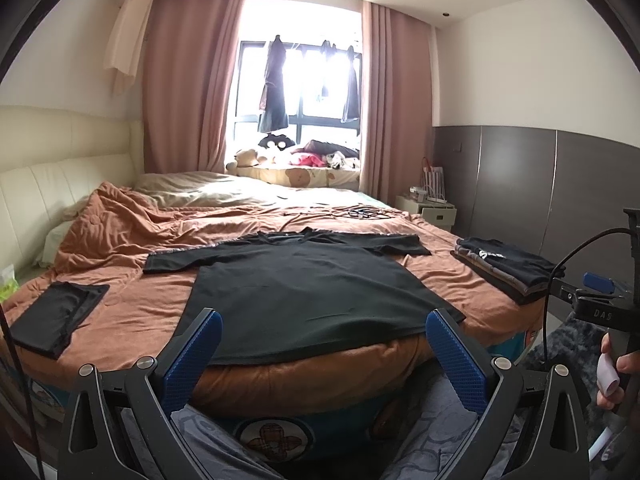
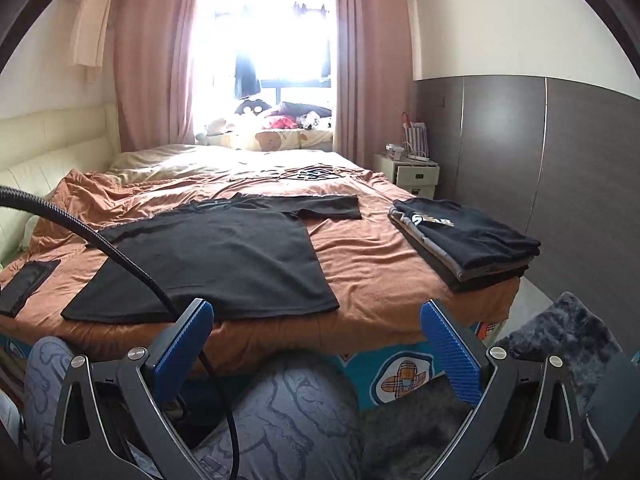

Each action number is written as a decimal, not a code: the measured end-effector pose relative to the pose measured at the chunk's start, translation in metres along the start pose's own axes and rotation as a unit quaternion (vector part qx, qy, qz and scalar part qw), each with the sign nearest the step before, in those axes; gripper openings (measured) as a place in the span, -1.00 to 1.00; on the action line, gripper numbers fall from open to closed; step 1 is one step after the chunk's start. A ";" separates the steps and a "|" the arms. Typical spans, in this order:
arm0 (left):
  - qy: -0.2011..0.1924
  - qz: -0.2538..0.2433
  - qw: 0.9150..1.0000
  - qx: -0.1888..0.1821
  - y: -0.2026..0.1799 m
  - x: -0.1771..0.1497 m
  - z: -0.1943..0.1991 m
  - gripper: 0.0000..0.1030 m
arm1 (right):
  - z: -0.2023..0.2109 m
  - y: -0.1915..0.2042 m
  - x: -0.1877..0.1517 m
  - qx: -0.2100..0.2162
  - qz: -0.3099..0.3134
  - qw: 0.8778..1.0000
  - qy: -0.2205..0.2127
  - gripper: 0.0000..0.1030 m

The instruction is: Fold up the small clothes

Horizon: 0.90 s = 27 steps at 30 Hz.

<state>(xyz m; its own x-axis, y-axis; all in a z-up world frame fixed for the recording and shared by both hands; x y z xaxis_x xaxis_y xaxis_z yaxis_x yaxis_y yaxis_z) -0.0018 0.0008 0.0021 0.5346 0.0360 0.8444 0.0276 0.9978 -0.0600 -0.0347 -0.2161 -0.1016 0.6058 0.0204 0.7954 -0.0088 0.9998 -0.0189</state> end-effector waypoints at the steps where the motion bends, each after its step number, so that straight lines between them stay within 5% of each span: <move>1: 0.000 0.001 1.000 -0.001 0.001 0.000 0.000 0.99 | 0.000 0.000 0.001 0.000 0.000 1.000 0.000 1.00; 27: 0.000 0.002 1.000 0.000 0.003 -0.005 0.001 0.99 | 0.004 0.004 -0.006 0.000 -0.003 1.000 -0.006 1.00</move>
<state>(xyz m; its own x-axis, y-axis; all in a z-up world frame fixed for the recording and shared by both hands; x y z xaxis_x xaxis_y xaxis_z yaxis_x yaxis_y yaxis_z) -0.0048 0.0037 -0.0017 0.5352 0.0409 0.8438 0.0255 0.9976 -0.0645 -0.0413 -0.2125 -0.1040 0.5961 0.0137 0.8028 -0.0046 0.9999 -0.0137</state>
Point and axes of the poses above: each gripper's, at about its wrist camera, not at the fingertips, and z roughly against the way its jaws point, y to its left, x to its top, the point moved 2 cm from there along -z, roughly the way its jaws point, and after that the axes turned 14 degrees about y, right-handed, at the moved point
